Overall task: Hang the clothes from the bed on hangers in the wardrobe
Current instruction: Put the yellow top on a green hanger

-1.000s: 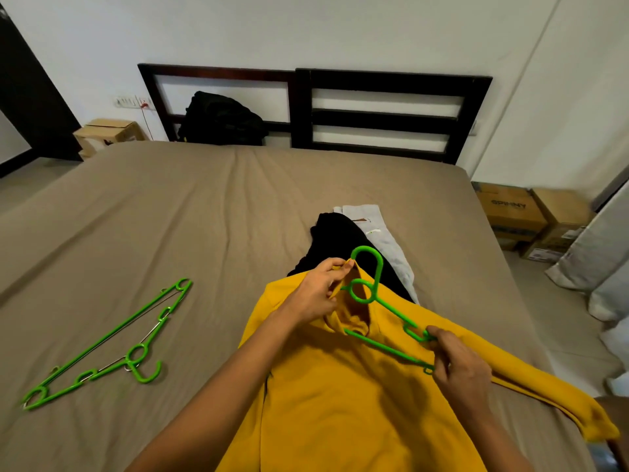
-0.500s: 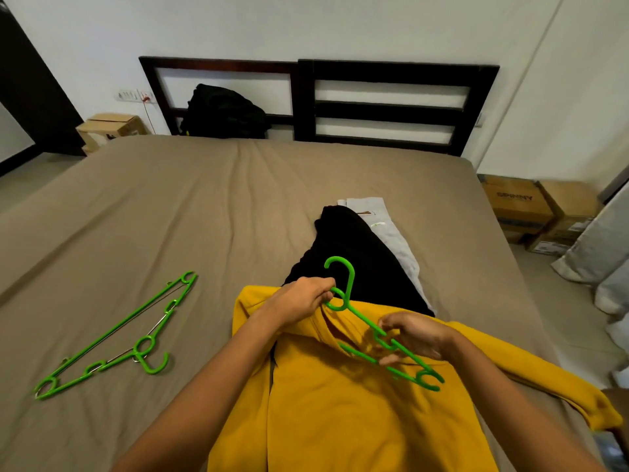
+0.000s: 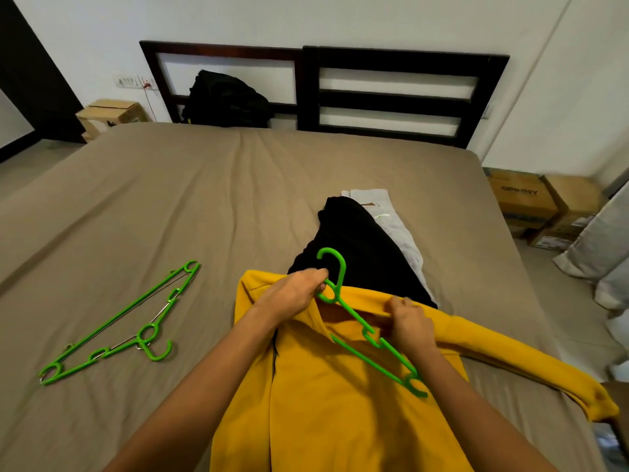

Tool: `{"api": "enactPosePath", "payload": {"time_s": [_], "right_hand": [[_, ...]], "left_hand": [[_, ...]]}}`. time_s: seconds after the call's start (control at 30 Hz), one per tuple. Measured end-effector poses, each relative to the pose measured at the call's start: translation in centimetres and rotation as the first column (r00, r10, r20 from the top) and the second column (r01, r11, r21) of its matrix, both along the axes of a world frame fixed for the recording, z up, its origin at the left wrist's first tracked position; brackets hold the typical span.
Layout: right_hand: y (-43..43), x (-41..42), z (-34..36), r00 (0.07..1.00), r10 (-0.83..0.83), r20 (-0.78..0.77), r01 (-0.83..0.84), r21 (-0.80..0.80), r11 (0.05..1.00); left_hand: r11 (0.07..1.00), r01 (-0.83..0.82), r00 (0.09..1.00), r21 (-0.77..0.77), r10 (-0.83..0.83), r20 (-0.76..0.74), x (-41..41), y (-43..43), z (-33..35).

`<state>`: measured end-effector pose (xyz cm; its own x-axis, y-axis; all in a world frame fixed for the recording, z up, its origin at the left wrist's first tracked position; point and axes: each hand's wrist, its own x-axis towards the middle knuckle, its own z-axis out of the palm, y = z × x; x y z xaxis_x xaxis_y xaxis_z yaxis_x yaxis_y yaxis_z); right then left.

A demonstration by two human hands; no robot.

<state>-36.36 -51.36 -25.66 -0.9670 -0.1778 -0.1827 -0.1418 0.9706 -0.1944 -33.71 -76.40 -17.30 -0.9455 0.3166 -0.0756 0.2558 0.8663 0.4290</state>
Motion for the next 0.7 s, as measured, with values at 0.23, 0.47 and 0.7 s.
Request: {"api": "enactPosePath", "payload": {"time_s": [0.23, 0.47, 0.7], "right_hand": [[5.8, 2.7, 2.2, 0.953, -0.276, -0.127, 0.206, -0.396, 0.895], [7.2, 6.1, 4.0, 0.918, -0.288, -0.272, 0.173, -0.379, 0.909], [4.5, 6.9, 9.1, 0.777, -0.593, -0.211, 0.418, -0.532, 0.736]], "left_hand": [[0.996, -0.082, 0.982, -0.041, 0.074, -0.176, 0.6, 0.5, 0.0], [0.964, -0.25, 0.953, -0.093, 0.228, -0.199, 0.5, 1.6, 2.4], [0.946, -0.27, 0.947, -0.178, 0.228, -0.228, 1.1, 2.5, 2.9]]}}
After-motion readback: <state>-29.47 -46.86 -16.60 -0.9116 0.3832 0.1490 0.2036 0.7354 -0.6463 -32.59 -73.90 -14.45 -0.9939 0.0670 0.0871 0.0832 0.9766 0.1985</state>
